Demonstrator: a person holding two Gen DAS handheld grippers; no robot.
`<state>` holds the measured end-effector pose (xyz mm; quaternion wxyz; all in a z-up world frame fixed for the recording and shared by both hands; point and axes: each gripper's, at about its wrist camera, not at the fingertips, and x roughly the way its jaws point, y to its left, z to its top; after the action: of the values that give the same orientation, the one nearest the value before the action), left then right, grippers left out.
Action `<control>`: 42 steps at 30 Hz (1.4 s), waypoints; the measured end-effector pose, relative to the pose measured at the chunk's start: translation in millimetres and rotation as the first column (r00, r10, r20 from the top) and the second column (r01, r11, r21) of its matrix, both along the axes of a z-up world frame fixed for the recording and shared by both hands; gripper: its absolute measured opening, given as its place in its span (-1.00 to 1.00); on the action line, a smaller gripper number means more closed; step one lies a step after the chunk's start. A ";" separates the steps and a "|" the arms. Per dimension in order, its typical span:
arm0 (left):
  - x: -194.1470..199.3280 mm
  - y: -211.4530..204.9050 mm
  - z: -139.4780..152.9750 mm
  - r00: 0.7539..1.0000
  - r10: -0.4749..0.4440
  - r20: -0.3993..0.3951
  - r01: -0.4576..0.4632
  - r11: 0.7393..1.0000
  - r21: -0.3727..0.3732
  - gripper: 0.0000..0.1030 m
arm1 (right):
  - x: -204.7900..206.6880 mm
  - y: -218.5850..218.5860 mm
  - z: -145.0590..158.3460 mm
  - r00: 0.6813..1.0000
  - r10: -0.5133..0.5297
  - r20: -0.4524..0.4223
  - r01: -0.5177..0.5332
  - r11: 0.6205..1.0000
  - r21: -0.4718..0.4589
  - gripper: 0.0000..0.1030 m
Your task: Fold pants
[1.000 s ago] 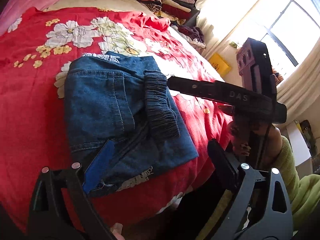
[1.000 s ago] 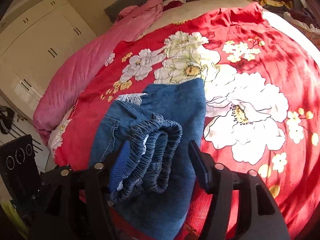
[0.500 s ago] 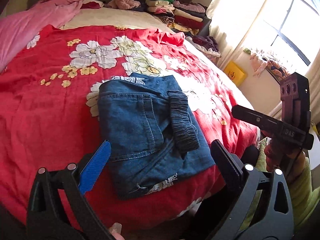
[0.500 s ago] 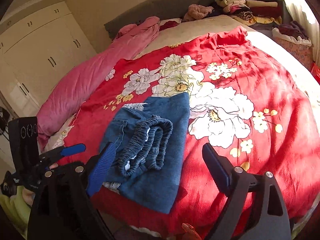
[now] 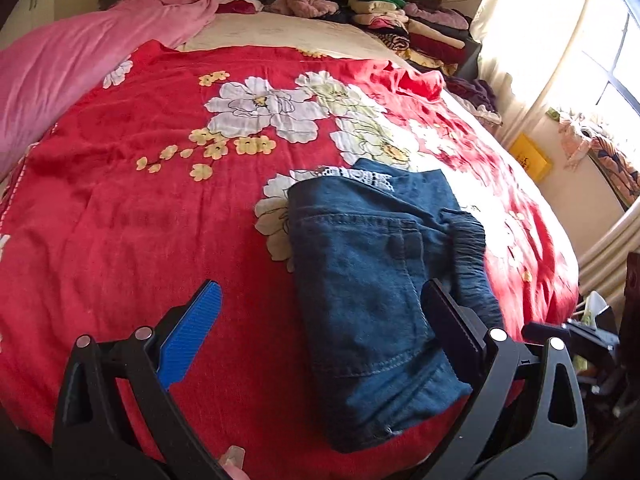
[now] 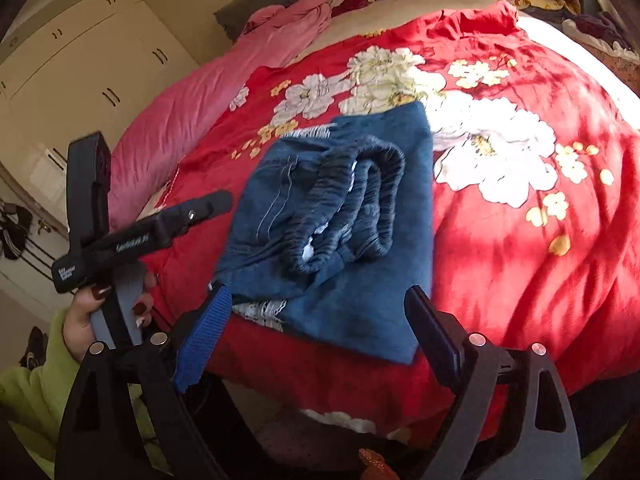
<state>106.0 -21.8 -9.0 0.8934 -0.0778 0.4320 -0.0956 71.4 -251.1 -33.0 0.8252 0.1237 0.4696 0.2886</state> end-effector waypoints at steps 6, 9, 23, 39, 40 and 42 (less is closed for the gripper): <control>19.7 -10.1 -13.0 0.999 -0.039 -0.038 0.039 0.999 -0.001 0.32 | 14.5 19.8 -12.8 0.992 -0.037 -0.117 0.050 0.992 0.113 0.58; 23.3 -18.3 -20.5 0.997 -0.055 -0.049 0.055 0.998 0.010 0.32 | 30.8 27.9 -22.8 0.979 -0.062 -0.192 0.092 0.984 0.150 0.58; 27.3 -20.9 -32.9 0.996 -0.051 -0.069 0.052 0.999 0.011 0.35 | 23.3 34.2 -45.7 0.985 -0.031 -0.171 0.040 0.998 0.048 -0.73; 1.7 -17.9 -1.1 0.999 -0.037 0.013 0.037 0.999 0.016 0.51 | 8.7 -21.1 10.1 0.985 -0.158 0.073 0.161 0.987 -0.029 0.31; 1.3 -17.6 -0.2 0.999 -0.037 0.016 0.037 0.999 0.019 0.52 | 8.4 -24.5 12.6 0.982 -0.162 0.093 0.167 0.985 -0.047 0.36; 0.3 -16.7 0.9 0.999 -0.035 0.020 0.035 0.999 0.022 0.54 | 10.1 -29.8 15.8 0.978 -0.165 0.124 0.175 0.982 -0.072 0.38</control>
<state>106.3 -38.5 -8.0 0.8967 -0.0597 0.4252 -0.1073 81.5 -281.0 -17.1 0.8774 0.1122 0.4194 0.2043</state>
